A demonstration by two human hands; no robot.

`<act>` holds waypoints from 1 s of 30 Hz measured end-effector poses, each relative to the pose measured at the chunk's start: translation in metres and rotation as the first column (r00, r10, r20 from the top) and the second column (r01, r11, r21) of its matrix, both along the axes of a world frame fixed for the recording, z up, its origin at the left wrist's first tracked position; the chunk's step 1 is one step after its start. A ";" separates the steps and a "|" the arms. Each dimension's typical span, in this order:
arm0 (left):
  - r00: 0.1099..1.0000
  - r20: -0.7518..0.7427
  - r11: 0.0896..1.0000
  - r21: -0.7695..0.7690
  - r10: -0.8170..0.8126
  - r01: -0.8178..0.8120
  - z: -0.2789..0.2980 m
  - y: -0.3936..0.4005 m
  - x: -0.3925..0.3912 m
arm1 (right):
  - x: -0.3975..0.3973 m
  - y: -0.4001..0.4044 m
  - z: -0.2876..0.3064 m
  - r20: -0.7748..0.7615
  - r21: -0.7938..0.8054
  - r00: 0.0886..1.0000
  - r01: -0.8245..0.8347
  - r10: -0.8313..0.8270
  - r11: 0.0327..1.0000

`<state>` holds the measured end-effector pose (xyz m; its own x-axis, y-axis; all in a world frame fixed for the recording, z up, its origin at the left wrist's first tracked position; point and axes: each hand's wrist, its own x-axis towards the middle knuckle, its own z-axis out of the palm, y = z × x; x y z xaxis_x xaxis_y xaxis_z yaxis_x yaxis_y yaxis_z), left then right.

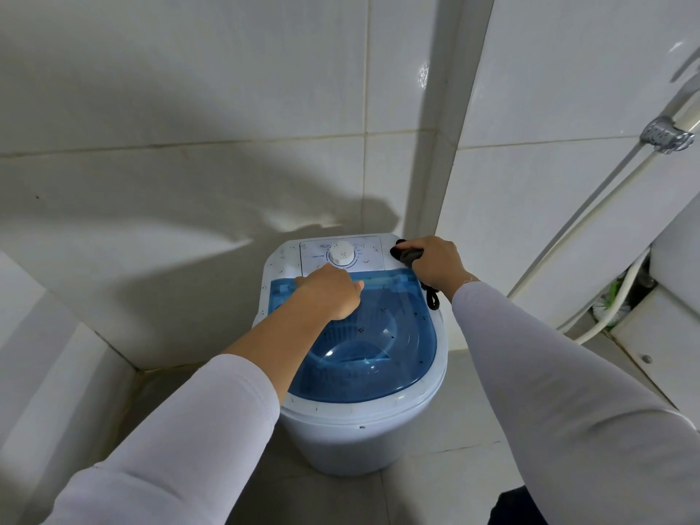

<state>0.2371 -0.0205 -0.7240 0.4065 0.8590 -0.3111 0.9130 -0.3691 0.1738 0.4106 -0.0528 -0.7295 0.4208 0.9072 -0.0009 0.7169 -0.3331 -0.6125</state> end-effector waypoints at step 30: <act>0.998 -0.039 0.999 -0.001 -0.055 0.055 -0.008 -0.011 -0.017 | -0.024 -0.118 -0.007 -0.007 -0.085 0.998 0.061 -0.062 0.995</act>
<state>0.2206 -0.0314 -0.7321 0.4404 0.8358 -0.3279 0.8976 -0.4185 0.1387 0.3869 -0.1710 -0.7362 0.4753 0.8761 -0.0807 0.6879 -0.4273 -0.5868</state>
